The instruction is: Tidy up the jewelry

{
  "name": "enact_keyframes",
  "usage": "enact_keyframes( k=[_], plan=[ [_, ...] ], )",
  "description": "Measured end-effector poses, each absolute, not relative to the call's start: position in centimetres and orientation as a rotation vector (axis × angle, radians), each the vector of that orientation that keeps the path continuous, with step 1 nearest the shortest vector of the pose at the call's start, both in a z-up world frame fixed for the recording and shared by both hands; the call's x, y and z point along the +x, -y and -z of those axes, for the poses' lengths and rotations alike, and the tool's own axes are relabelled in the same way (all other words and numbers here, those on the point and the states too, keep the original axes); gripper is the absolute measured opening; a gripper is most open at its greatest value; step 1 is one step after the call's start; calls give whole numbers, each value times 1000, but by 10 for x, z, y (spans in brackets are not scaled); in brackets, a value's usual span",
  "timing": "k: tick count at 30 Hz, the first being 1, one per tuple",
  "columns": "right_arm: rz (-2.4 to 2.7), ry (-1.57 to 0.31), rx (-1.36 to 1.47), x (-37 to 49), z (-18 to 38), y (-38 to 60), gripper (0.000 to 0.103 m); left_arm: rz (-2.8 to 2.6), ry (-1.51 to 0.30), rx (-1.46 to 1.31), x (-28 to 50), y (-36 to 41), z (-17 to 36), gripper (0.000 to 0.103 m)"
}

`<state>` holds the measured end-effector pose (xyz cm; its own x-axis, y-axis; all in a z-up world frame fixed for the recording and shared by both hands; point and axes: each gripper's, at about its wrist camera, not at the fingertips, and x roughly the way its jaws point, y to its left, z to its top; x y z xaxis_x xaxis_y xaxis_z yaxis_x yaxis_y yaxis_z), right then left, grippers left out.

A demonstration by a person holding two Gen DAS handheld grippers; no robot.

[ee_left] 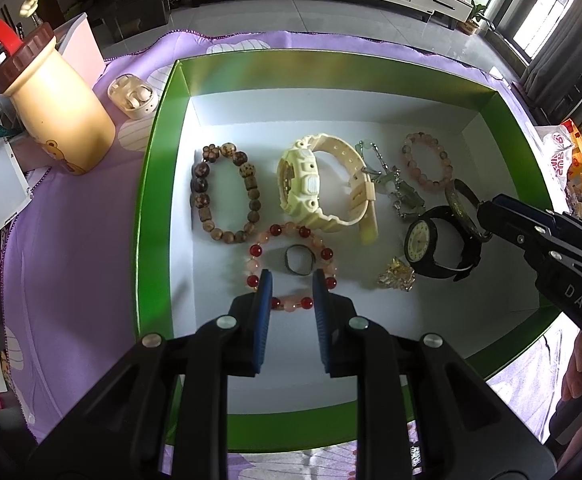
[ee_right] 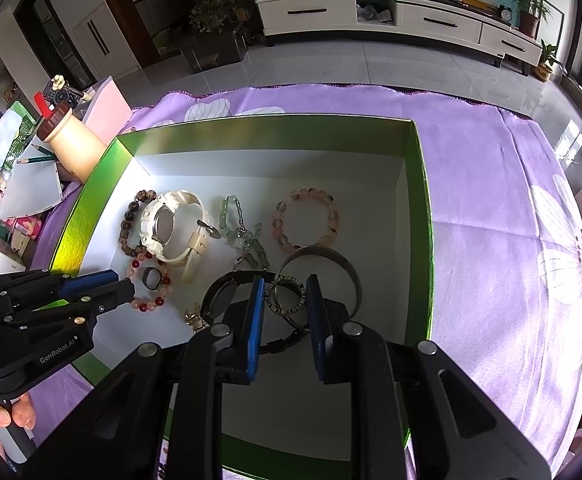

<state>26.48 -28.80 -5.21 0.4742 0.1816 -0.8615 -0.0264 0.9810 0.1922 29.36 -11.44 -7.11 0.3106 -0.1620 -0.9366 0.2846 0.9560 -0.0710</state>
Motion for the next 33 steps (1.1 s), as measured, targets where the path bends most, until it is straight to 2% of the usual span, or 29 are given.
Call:
enact_keyframes(
  k=[33],
  plan=[
    [-125, -1084, 172, 265, 51, 291, 21, 287, -1209, 117, 292, 112, 65, 20]
  ],
)
